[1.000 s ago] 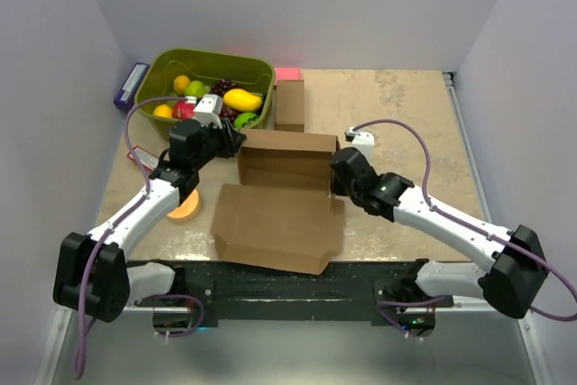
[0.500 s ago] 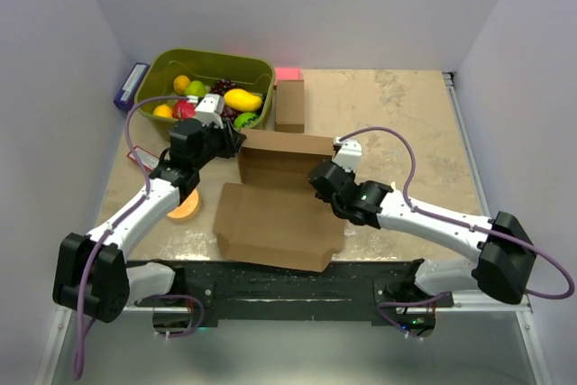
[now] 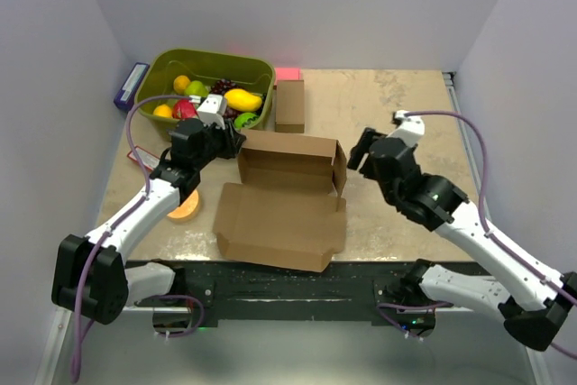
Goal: Fold the paper box
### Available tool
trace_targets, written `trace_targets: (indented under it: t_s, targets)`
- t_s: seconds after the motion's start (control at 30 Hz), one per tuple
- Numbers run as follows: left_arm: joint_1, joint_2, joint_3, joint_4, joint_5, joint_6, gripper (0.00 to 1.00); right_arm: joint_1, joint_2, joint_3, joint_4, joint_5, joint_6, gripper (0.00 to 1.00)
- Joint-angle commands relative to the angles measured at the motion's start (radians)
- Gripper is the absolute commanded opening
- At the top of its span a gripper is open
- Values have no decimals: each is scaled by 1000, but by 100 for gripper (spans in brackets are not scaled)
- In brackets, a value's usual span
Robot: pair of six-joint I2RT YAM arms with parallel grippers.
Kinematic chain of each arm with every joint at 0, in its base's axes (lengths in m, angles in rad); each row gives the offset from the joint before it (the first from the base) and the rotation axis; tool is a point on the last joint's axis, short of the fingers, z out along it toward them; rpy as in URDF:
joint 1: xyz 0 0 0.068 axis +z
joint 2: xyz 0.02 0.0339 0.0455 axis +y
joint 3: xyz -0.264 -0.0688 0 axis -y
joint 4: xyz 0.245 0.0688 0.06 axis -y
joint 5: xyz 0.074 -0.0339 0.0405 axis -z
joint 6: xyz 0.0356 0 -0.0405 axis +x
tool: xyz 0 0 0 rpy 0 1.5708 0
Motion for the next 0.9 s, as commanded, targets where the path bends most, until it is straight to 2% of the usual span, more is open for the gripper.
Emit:
trace_targets:
  t_s: [0.0,0.23,0.57,0.87]
  targets:
    - [-6,0,0,-105,-24,49,31,-129,-4,-29,-16,5,-108,68]
    - [-6,-3,-1,-102,-24,49,31,-139,60,-170,42,-55,-113,65]
    - [-6,0,0,-104,-17,51,31,-140,77,-296,366,-263,-275,64]
    - [-6,0,2,-104,-11,49,31,-140,172,-328,575,-274,-394,67]
